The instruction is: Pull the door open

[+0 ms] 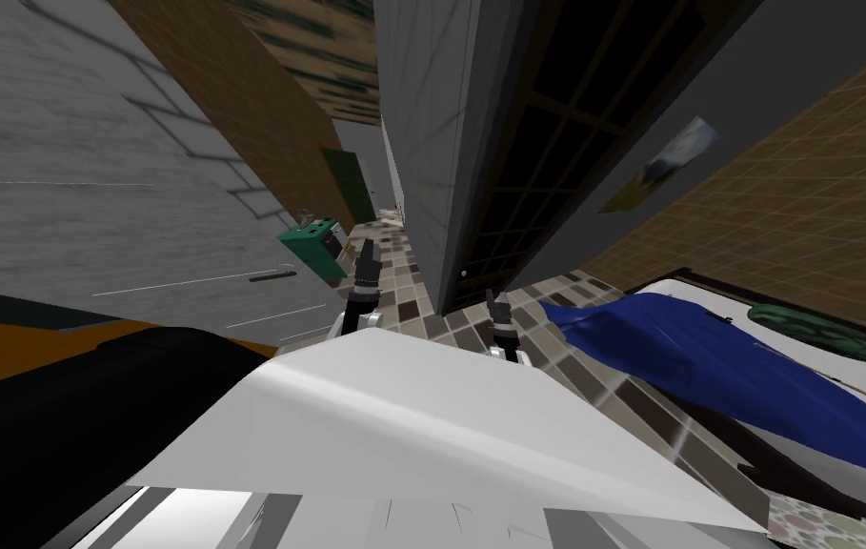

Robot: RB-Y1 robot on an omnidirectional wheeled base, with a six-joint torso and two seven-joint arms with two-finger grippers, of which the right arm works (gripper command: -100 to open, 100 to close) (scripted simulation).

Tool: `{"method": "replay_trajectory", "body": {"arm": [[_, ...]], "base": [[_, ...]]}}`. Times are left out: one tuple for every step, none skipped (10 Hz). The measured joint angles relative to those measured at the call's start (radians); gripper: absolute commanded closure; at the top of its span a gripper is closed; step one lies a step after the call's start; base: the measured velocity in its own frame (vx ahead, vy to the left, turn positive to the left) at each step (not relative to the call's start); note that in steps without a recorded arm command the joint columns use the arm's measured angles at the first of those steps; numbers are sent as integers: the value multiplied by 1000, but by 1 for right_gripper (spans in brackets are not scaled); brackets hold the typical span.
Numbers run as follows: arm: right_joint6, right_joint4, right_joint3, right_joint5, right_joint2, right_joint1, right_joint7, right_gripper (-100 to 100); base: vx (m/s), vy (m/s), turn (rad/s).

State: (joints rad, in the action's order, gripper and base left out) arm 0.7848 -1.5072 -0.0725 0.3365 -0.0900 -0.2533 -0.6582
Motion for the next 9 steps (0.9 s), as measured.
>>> {"method": "replay_trajectory", "body": {"arm": [[1, 18, -1, 4, 0, 9, -11, -100], [2, 37, -1, 11, 1, 14, -25, -100], [4, 53, -2, 15, 1, 20, -37, -100], [15, 84, -4, 20, 1, 26, -53, -100], [26, 122, -8, 27, -2, 39, -74, -100], [27, 150, -9, 38, -2, 49, -97, -100], [34, 192, -13, 46, -4, 65, -122, -100], [46, 234, -18, 53, -9, 76, -144, -100], [54, 263, -20, 62, -11, 78, -164, -100]], "base": [[37, -30, 85], [33, -26, 50], [42, -36, 103], [62, -55, 148], [86, -54, 132], [93, -52, 118], [72, -59, 154], [79, -85, 123], [97, -85, 125]]}}
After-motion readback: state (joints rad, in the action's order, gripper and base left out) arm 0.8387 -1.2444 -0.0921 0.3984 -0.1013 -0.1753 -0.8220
